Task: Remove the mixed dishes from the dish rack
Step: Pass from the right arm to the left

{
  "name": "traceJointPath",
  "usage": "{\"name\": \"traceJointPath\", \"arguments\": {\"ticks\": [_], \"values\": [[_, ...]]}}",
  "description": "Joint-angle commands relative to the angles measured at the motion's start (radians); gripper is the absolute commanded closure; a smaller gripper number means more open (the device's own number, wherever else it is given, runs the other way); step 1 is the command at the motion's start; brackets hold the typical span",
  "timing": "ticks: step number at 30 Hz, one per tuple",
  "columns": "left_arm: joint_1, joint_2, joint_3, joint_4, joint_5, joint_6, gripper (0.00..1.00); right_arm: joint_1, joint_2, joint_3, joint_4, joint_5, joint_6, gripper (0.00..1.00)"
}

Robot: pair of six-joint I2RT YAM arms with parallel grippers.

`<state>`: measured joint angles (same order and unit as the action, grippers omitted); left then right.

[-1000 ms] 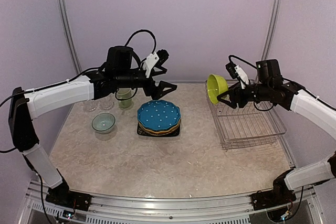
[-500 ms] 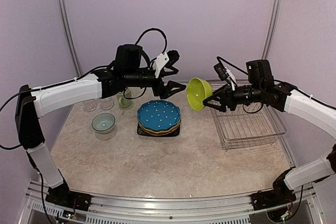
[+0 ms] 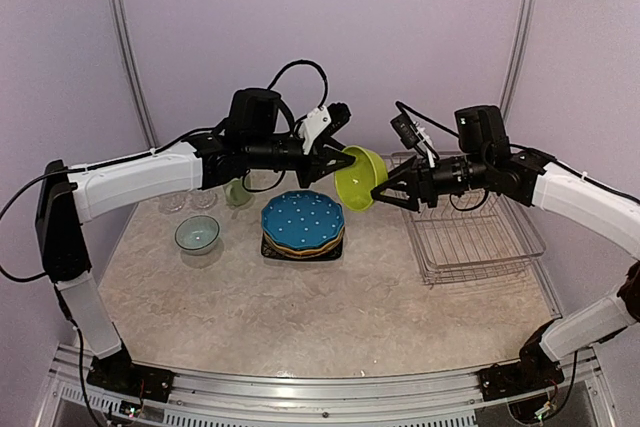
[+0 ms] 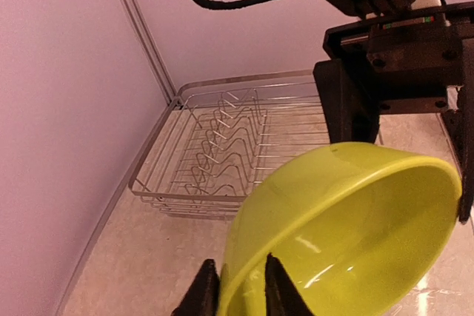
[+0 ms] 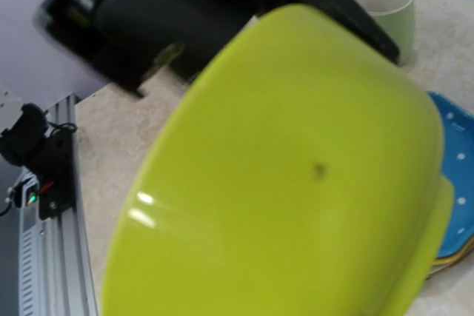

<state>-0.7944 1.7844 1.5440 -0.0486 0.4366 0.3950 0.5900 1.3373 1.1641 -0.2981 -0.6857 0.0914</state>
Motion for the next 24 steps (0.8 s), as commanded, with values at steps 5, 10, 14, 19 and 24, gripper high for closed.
{"name": "traceJointPath", "arguments": {"ticks": [5,10,14,19,24], "values": [[-0.005,0.016,0.003,-0.005,-0.04,0.017,1.0,0.011,0.014,0.02,0.01,-0.03,-0.016,0.6],[-0.002,0.001,-0.009,-0.003,-0.07,0.011,1.0,0.011,0.011,0.026,0.014,0.015,-0.019,0.34],[0.005,-0.021,-0.019,-0.021,-0.096,-0.02,1.0,0.01,-0.004,0.037,0.024,0.102,-0.03,0.12],[0.026,-0.071,-0.033,-0.091,-0.145,-0.103,1.0,0.005,-0.039,0.055,0.024,0.298,-0.048,0.01],[0.045,-0.131,-0.053,-0.177,-0.244,-0.202,1.0,-0.003,-0.112,0.034,0.06,0.525,-0.06,0.01]]}}
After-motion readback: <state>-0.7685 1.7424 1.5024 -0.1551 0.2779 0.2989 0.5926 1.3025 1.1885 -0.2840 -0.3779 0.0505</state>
